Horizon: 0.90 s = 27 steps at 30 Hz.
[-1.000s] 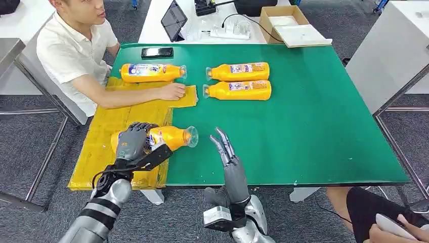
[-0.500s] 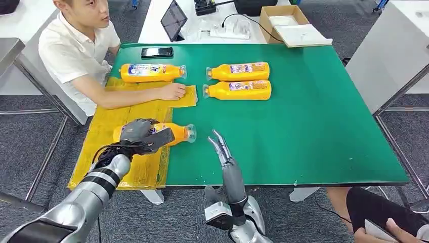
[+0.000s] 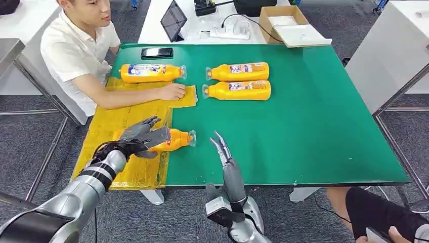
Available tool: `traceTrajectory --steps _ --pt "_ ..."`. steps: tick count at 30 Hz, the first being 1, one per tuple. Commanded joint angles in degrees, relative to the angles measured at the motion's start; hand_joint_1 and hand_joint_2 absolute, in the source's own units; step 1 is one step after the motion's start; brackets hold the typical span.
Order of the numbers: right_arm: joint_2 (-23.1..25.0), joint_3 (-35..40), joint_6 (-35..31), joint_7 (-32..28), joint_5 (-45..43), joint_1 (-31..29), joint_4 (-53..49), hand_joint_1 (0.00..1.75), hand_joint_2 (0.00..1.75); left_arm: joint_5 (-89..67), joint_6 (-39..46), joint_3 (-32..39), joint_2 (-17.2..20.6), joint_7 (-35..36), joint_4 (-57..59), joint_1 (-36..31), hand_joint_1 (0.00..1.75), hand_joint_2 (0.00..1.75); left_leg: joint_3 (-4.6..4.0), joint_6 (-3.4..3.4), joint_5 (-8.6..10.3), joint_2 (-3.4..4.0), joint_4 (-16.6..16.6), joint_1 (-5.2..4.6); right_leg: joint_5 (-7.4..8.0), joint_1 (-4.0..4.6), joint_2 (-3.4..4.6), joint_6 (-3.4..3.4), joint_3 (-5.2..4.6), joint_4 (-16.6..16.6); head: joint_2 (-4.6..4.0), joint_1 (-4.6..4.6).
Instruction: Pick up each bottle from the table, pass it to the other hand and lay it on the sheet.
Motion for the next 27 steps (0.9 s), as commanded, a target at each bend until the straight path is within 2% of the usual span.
traceTrajectory --steps 1,5,6,8,9,12,13,16,20,23,27 --pt "0.5 -2.3 -0.3 -1.4 -0.7 -2.9 7.4 0.00 0.00 1.0 -2.2 -0.5 1.5 1.1 6.4 -0.2 0.00 1.75 0.31 -0.11 -0.05 0.21 -0.1 0.06 0.00 0.07 0.12 -0.13 0.26 -0.1 0.00 0.00" --pt "0.5 -3.0 -0.6 -1.9 -1.1 -3.7 9.0 0.00 0.00 1.7 -2.4 -0.8 1.9 -0.2 5.8 0.4 0.00 1.75 0.33 -0.09 -0.04 0.22 -0.1 0.02 0.01 0.04 0.14 -0.11 0.25 -0.1 0.00 0.00" --pt "0.4 -3.0 -0.7 -2.1 -1.2 -3.7 9.3 0.00 0.00 6.0 -3.9 2.2 1.4 -4.7 4.5 1.3 0.00 1.75 0.47 -0.14 -0.06 0.29 -0.2 0.06 0.02 0.08 0.17 -0.16 0.39 -0.2 0.00 0.00" --pt "-0.1 -2.0 -0.9 -2.1 -1.7 -3.6 9.2 0.00 0.00 11.1 -7.8 3.7 1.4 -11.0 1.5 3.4 0.00 1.75 0.37 -0.08 -0.05 0.20 -0.1 0.00 0.01 0.01 0.14 -0.07 0.30 -0.1 0.00 0.00" --pt "-0.3 -1.5 -1.0 -2.1 -2.1 -3.7 9.3 0.00 0.00 15.0 -10.8 5.8 1.0 -12.1 0.8 3.9 0.00 0.00 0.41 -0.08 -0.06 0.21 -0.1 -0.01 0.01 0.01 0.15 -0.07 0.32 -0.1 0.00 0.00" --pt "-0.7 -0.6 -1.5 -2.1 -2.8 -3.9 9.5 0.00 0.00 19.0 -12.4 7.0 0.7 -13.9 -1.6 4.9 0.00 0.00 0.47 -0.10 -0.06 0.13 -0.1 0.02 -0.01 0.04 0.07 -0.10 0.41 -0.1 0.00 -0.02" --pt "-1.0 0.2 -1.5 -2.1 -4.0 -4.0 9.6 0.00 0.00 23.1 -11.9 7.8 0.0 -15.4 -4.1 6.1 0.00 1.75 0.43 -0.08 -0.04 0.03 -0.1 0.01 -0.03 0.03 0.01 -0.08 0.39 -0.1 0.00 0.00" --pt "-1.4 1.3 -1.1 -2.1 -4.6 -3.6 8.5 0.00 0.00 28.3 -5.0 7.7 -1.9 -17.9 -12.6 9.7 0.00 1.75 0.45 -0.07 -0.05 0.01 -0.1 0.01 -0.03 0.01 0.10 -0.08 0.44 -0.1 0.00 0.00" --pt "-1.3 1.1 -0.9 -2.1 -4.4 -3.4 8.3 0.00 0.00 29.6 -4.6 6.2 -1.6 -16.0 -15.1 10.5 0.00 1.75 0.30 -0.09 -0.04 -0.12 0.0 0.03 -0.08 0.05 -0.12 -0.10 0.34 -0.1 0.00 0.02" --pt "-1.2 0.9 -0.6 -2.1 -4.3 -3.2 8.0 0.00 0.00 34.2 -0.9 7.5 -2.3 -19.4 -18.9 12.1 0.00 1.75 0.24 -0.09 -0.05 -0.10 0.0 0.04 -0.06 0.05 -0.04 -0.10 0.29 -0.1 0.00 0.02" --pt "-1.1 0.8 -0.3 -2.1 -3.9 -2.7 7.8 0.00 0.00 39.3 0.2 8.3 -2.5 -19.9 -24.3 14.4 0.00 1.75 0.15 -0.08 -0.04 -0.07 0.0 0.04 -0.05 0.06 -0.04 -0.08 0.17 0.0 0.00 0.00"
